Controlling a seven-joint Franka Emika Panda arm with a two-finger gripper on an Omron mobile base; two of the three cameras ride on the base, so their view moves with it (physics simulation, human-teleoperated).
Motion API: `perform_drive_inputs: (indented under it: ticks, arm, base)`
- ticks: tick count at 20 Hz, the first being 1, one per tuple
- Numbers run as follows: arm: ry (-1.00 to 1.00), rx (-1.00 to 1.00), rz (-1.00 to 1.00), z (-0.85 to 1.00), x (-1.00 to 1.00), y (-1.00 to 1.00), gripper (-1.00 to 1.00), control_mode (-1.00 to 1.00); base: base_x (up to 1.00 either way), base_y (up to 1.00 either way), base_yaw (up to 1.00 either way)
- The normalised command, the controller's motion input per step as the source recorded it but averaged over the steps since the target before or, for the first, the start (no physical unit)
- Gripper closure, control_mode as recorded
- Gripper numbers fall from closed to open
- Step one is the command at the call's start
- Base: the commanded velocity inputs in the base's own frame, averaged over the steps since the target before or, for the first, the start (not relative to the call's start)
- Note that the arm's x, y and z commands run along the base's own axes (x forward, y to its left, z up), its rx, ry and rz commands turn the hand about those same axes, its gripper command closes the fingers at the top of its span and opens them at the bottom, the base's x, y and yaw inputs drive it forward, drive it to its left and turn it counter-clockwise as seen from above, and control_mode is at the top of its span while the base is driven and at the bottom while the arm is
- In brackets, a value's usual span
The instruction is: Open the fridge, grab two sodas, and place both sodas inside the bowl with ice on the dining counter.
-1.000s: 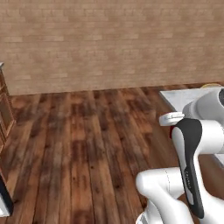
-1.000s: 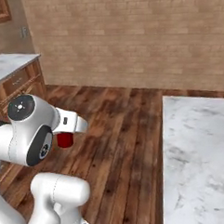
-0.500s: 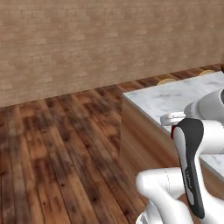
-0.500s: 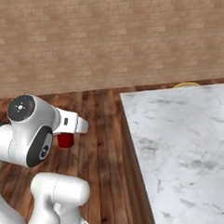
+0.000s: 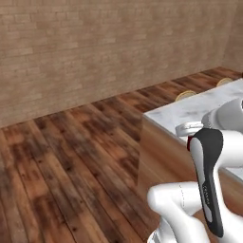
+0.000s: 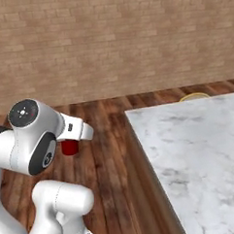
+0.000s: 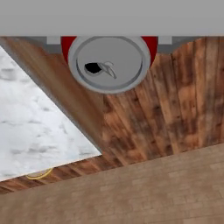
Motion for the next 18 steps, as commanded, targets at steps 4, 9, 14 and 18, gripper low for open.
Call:
perform_drive_inputs:
  ticks: [4, 9, 14, 18]
  arm:
    - [0.0, 0.0, 0.0, 0.0, 0.0, 0.0, 1.0, 1.0]
    - [0.0, 0.0, 0.0, 0.0, 0.0, 0.0, 1.0, 1.0]
    - [0.0, 0.0, 0.0, 0.0, 0.0, 0.0, 1.0, 1.0]
    - [0.0, 0.0, 0.0, 0.0, 0.0, 0.0, 1.0, 1.0]
  base:
    - [0.84, 1.0, -0.15]
    - [0.85, 1.0, -0.11]
    - [0.77, 0.96, -0.21]
    - [0.67, 0.88, -0.31]
